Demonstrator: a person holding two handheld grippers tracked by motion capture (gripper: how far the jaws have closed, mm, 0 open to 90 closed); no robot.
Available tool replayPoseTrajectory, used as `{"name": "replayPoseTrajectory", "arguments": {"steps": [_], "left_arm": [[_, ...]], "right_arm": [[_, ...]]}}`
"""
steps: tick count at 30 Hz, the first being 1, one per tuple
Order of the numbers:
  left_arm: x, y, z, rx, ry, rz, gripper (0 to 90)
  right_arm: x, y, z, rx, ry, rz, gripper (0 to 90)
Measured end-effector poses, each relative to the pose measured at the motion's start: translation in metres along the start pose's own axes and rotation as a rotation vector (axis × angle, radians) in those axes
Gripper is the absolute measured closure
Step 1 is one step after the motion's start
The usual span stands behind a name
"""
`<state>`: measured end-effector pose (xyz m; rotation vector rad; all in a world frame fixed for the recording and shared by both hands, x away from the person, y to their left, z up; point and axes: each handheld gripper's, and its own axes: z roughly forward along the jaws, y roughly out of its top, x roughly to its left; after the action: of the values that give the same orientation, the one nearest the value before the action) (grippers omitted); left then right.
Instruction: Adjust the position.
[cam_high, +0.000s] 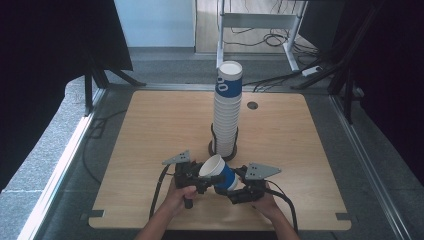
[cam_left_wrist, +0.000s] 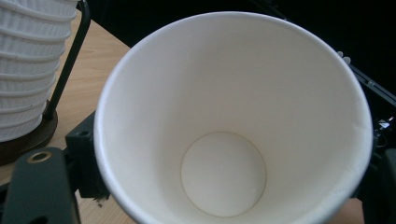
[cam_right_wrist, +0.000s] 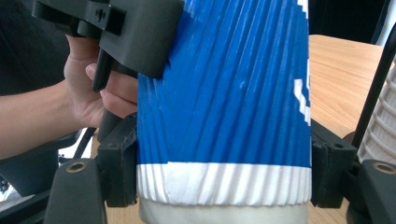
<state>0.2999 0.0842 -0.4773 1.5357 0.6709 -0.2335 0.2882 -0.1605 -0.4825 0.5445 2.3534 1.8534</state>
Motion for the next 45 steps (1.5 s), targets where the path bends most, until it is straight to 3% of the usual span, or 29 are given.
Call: {"name": "replayPoseTrajectory", "arguments": {"steps": [11,15,25,36,45], "left_arm": [[-0.005,0.001,-0.001,-0.002,0.015,0.051,20.3],[-0.006,0.005,-0.005,-0.017,0.023,0.059,20.3],[-0.017,0.015,-0.014,0.013,0.091,0.154,20.3],[-0.02,0.017,-0.017,0.046,0.157,0.195,20.2],[-0.025,0.019,-0.019,0.085,0.236,0.258,20.2]], "right_arm": [[0.001,0.001,0.0,0.005,0.0,0.011,26.3],[0.0,0.001,0.0,0.023,-0.008,0.017,22.2],[0.0,0.003,-0.006,0.031,-0.021,0.024,18.4],[0.001,0.004,-0.014,0.055,-0.027,0.01,16.7],[0.003,0.004,-0.018,0.065,-0.038,-0.001,16.4]]}}
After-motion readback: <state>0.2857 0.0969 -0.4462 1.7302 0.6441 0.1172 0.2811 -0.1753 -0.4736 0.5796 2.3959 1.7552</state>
